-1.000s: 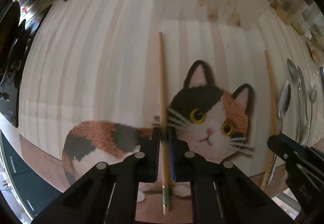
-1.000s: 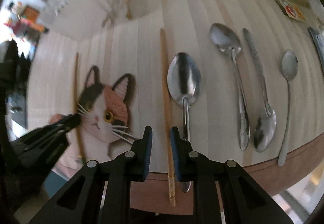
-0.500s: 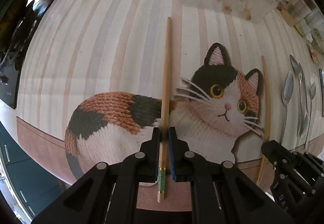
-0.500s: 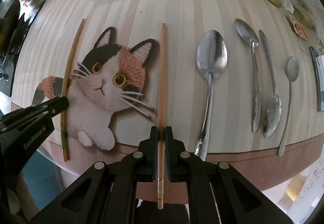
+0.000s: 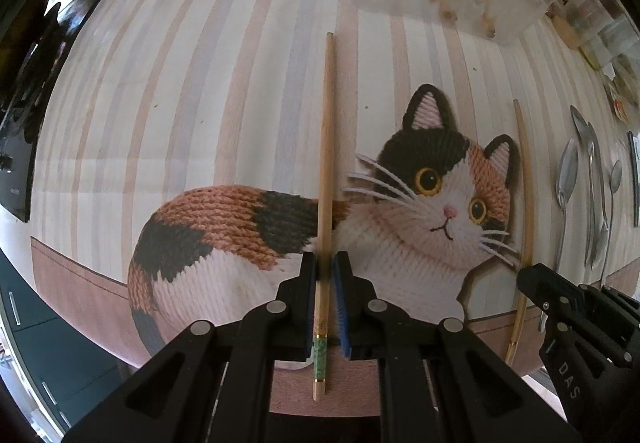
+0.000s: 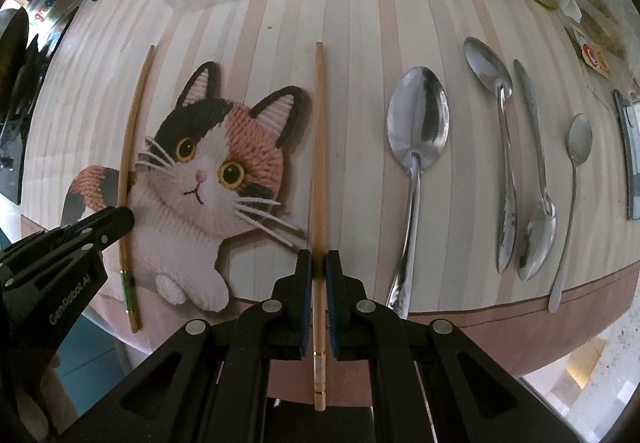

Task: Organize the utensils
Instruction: 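Place both chopsticks into the clear basket and open both tools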

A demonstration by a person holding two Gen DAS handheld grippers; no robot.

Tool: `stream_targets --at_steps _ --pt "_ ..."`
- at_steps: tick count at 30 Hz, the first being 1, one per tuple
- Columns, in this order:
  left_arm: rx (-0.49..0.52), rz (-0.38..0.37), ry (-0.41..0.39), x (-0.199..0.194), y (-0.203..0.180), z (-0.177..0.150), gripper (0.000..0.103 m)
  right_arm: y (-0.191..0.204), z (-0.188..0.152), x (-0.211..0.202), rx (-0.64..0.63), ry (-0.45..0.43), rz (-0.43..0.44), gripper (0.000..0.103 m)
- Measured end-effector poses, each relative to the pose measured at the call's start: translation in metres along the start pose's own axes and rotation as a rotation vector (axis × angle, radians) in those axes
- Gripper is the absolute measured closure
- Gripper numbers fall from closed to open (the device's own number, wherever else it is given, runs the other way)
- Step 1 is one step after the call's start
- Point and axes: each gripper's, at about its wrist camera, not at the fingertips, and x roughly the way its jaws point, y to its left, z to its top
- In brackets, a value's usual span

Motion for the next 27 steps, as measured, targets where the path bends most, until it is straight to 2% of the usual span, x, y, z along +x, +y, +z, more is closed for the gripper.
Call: stream_targets --at_steps 5,12,19,27 --pt "0.016 0.007 -0.007 0.001 -0.002 0.001 0.095 0.011 0.023 0.009 -0.003 0.003 -0.012 0.096" --pt "0.02 0.028 -0.043 -0.009 -0.01 -0.002 0.098 0.014 0.014 0.006 0.007 -0.02 -0.004 0.096" --pt "0.014 0.027 -0.158 -0.061 -0.012 0.0 0.099 0.012 0.012 -0.034 0.016 -0.096 0.067 0.096" --pt "0.005 -0.031 -0.295 -0.134 -0.012 0.013 0.099 0.003 0.031 -0.103 0.015 -0.217 0.142 0.096"
